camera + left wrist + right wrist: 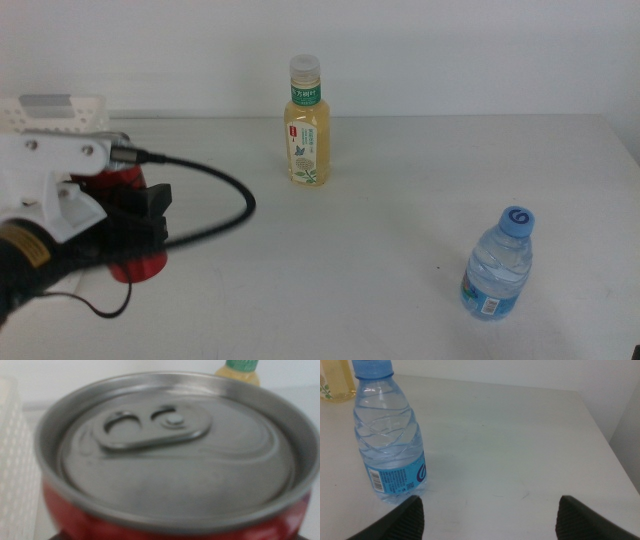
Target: Use arms to grab the bottles and put them into the dustbin to the left of the table.
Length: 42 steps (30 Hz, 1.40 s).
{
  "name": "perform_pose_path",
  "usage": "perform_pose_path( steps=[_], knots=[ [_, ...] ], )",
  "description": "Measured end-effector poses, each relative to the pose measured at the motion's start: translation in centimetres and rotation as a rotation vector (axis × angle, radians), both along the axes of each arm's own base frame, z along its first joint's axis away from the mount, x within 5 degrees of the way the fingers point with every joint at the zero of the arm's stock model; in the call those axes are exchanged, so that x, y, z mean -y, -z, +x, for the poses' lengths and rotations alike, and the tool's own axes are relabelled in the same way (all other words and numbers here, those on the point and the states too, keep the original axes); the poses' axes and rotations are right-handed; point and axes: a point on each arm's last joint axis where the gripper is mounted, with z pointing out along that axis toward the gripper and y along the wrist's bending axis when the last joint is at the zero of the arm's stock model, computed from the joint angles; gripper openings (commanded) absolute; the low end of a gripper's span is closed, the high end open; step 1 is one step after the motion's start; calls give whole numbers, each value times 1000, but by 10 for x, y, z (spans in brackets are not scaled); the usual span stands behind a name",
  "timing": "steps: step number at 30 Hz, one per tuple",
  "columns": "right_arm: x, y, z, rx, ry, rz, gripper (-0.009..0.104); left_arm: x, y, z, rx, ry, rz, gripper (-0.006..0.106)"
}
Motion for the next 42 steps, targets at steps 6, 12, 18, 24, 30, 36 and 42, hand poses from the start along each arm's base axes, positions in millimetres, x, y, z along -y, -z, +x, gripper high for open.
perform_pose_path(
  steps=[6,12,18,24,30,36,42],
  knots=[
    [0,0,0,0,0,0,95,1,-29,6,-186,-16,42,-5],
    [0,0,0,0,0,0,95,-14,-67,14,-250,-70,65,-5],
    [0,0,0,0,0,0,95,-52,-95,25,-372,-205,92,-5],
    [0,0,0,0,0,0,95,-85,-109,45,-491,-283,113,-5],
    [0,0,0,0,0,0,95,-103,-107,76,-567,-233,107,-5],
    [0,0,0,0,0,0,95,-122,-103,112,-644,-195,105,-5],
    [0,0,0,0,0,0,95,-154,-98,138,-705,-218,96,-5]
  ],
)
